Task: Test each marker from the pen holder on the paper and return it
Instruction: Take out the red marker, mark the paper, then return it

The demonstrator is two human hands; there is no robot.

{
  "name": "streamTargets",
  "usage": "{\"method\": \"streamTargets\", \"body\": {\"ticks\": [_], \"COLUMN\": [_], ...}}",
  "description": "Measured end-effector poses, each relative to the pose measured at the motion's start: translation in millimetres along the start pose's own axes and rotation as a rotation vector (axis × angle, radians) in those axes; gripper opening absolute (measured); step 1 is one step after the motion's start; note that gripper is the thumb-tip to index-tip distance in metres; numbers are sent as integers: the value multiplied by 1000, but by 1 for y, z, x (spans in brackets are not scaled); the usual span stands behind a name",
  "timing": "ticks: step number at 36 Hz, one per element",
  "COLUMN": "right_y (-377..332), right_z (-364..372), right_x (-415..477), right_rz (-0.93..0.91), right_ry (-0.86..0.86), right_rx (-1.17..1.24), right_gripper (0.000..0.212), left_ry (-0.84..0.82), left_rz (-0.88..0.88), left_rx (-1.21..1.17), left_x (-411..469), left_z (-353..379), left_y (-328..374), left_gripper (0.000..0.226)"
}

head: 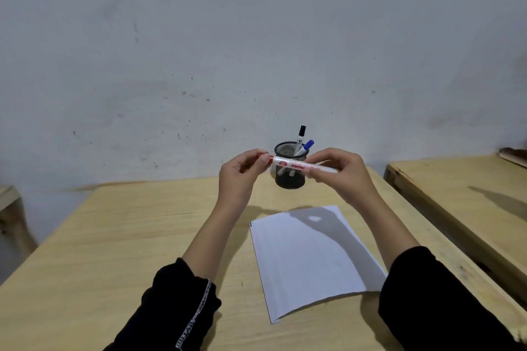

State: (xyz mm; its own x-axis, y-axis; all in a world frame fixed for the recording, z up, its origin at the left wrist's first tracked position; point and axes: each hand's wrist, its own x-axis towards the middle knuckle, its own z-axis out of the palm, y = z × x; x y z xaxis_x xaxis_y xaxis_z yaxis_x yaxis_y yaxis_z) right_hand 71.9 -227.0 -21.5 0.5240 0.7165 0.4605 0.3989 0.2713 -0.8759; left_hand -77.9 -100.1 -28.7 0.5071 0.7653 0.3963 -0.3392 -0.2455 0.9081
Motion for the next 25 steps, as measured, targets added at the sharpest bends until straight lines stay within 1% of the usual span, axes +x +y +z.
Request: {"method": "streamTargets", "body": {"ticks": [5, 9, 11, 14, 17, 21, 25], "right_y": [-1, 1, 2, 5, 7, 8, 11], "right_z": [1, 13, 22, 35, 43, 46, 50], "right_x": [-6, -8, -9, -10, -8, -4, 2], "right_rz": [-1, 74, 117, 114, 129, 123, 98], "right_ry": [107, 191, 182, 96, 72, 23, -35], "right_rx": [259, 632, 742, 641, 560, 517, 457], "right_gripper": [14, 14, 15, 15, 14, 5, 18], "left_ry": [18, 19, 6, -36, -55, -65, -67], "left_rz": [-26, -50, -62, -72, -82, -139, -202], "left_rx": [-124, -162, -164, -131, -49, -8, -24], "left_x": [-4, -7, -8, -10, -8, -2, 0], "left_z": [7, 12, 14, 16, 12, 1, -8], "left_y": [-3, -6, -6, -4, -3, -3, -7], "left_gripper": [10, 10, 10, 11, 10, 8, 9]}}
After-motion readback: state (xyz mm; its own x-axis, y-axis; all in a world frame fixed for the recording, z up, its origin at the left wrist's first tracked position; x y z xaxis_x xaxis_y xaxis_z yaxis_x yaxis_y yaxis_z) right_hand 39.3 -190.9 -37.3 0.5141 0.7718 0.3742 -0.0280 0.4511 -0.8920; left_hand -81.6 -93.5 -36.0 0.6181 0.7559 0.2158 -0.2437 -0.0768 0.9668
